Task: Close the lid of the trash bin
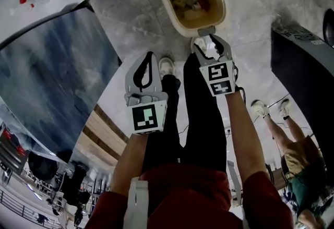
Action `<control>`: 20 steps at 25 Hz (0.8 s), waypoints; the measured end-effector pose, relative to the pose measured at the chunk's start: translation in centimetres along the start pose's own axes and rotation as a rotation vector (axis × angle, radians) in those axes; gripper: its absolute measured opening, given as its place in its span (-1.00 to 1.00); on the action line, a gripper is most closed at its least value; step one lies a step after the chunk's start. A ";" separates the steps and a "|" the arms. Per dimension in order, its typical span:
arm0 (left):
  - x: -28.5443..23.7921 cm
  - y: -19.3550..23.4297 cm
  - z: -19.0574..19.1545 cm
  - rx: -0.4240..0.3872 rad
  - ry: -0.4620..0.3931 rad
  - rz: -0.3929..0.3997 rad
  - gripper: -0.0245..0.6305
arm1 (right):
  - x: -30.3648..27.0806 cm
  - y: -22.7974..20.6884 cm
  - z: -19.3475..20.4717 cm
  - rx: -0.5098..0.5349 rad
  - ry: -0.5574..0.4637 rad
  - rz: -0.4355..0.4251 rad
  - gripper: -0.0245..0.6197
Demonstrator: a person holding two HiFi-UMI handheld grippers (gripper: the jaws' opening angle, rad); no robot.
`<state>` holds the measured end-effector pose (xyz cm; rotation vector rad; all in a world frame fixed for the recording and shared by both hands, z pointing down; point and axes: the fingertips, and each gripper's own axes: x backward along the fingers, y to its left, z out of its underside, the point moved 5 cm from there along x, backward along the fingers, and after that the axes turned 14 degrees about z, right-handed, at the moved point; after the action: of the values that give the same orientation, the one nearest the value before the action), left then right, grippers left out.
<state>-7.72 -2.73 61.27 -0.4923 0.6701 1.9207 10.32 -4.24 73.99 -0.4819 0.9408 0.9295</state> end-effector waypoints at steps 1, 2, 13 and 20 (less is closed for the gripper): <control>0.5 0.0 -0.4 -0.009 -0.008 -0.002 -0.92 | 0.7 0.2 -0.4 -0.001 -0.002 -0.003 -0.17; 1.1 0.1 -0.9 -0.018 -0.014 -0.004 -0.92 | 1.5 0.4 -0.8 -0.005 -0.006 -0.005 -0.17; 8.4 -1.3 -8.8 -0.096 -0.123 0.015 -0.92 | 13.0 3.2 -7.1 -0.041 -0.129 0.028 -0.17; 14.2 -1.6 -13.5 -0.133 -0.230 0.005 -0.92 | 21.0 3.6 -12.6 -0.063 -0.289 0.110 -0.18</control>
<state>-11.55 -1.23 42.09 -0.3449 0.3974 1.9968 6.82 -1.50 49.61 -0.3398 0.6815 1.0984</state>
